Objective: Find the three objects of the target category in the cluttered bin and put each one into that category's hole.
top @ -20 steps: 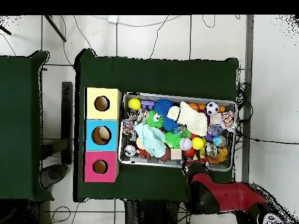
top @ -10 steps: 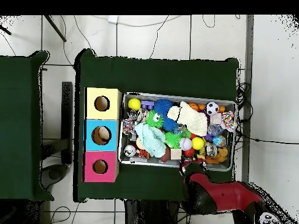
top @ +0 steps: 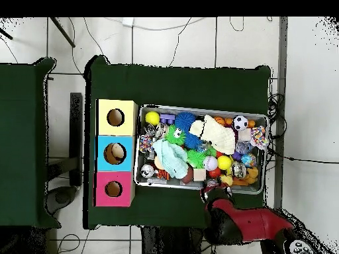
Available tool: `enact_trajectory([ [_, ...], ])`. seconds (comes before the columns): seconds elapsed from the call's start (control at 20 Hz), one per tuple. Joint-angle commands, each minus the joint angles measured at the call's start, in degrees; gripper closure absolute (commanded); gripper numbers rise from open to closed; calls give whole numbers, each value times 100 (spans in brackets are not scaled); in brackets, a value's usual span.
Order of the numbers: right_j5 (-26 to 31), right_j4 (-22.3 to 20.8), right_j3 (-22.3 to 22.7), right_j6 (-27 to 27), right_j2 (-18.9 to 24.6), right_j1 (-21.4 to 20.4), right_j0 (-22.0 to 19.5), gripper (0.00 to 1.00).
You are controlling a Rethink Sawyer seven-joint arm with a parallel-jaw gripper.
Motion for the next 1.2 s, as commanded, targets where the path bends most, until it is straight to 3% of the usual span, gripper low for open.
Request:
enact_trajectory([
  [0.05,-307,-240,190,640,-126,21,192,0],
  [0.5,-531,-183,213,699,-344,253,424,0],
  [1.2,-490,-310,79,622,-110,456,132,0],
])
